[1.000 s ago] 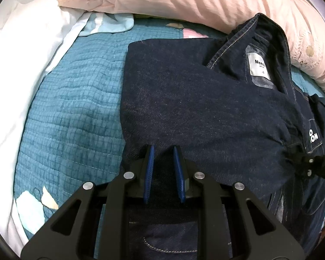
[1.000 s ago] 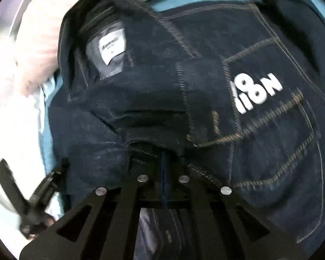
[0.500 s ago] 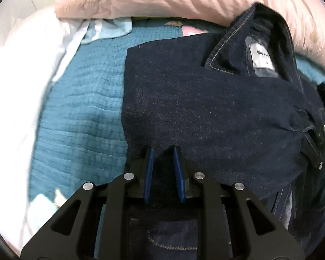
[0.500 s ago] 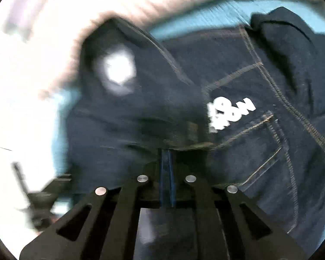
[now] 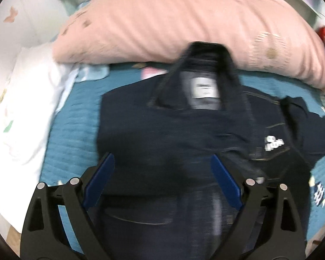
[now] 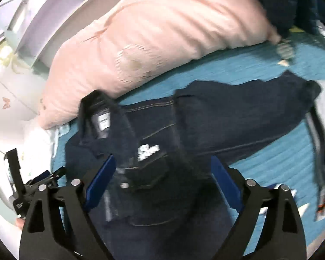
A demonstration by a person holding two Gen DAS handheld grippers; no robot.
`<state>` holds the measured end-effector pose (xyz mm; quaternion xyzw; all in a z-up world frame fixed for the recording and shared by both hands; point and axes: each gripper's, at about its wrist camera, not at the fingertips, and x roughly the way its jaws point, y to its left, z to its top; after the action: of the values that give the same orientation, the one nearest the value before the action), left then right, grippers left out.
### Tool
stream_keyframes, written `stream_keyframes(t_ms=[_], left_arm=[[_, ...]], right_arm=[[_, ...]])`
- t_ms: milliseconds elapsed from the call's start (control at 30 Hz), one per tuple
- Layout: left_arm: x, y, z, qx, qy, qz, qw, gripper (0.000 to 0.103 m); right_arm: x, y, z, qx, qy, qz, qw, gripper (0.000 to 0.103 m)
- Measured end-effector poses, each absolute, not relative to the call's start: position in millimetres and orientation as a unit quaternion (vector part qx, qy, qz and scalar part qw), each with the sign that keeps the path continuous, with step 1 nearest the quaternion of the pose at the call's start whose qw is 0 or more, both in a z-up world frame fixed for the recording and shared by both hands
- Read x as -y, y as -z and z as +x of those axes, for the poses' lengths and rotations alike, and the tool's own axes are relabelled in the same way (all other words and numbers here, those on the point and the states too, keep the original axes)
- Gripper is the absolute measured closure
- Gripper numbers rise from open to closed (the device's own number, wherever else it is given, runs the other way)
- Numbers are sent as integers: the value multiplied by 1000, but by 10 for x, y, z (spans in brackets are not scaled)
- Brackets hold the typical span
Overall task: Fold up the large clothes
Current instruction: 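Grasp the other sleeve cuff with the right gripper and lift it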
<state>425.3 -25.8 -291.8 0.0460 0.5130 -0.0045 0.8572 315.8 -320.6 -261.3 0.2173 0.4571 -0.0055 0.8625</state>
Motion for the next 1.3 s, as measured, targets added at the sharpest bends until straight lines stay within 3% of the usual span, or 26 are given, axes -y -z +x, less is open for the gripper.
stream_keyframes(t_ms=[400, 733, 800, 867, 1000, 1133, 1300], left_arm=[[1760, 3191, 4337, -541, 119, 49, 831, 13], [2288, 3538, 4792, -577, 164, -25, 799, 14], [2344, 3601, 4855, -586, 169, -33, 792, 27], [2402, 3702, 4920, -599, 183, -46, 778, 31], [2453, 3996, 4998, -630, 171, -33, 757, 60], [2654, 4149, 4917, -609, 165, 55, 774, 61], [2733, 4167, 4979, -624, 150, 64, 764, 61]], right_arm=[[4394, 2746, 2999, -475, 112, 226, 843, 17], [5169, 2943, 2944, -491, 168, 250, 817, 17], [5239, 2975, 2967, -494, 173, 259, 812, 17], [5299, 3007, 2991, -496, 173, 268, 808, 17], [5388, 3077, 3066, -497, 177, 282, 802, 17], [5464, 3165, 3138, -481, 180, 299, 804, 17], [5668, 3274, 3192, -460, 189, 362, 788, 17]])
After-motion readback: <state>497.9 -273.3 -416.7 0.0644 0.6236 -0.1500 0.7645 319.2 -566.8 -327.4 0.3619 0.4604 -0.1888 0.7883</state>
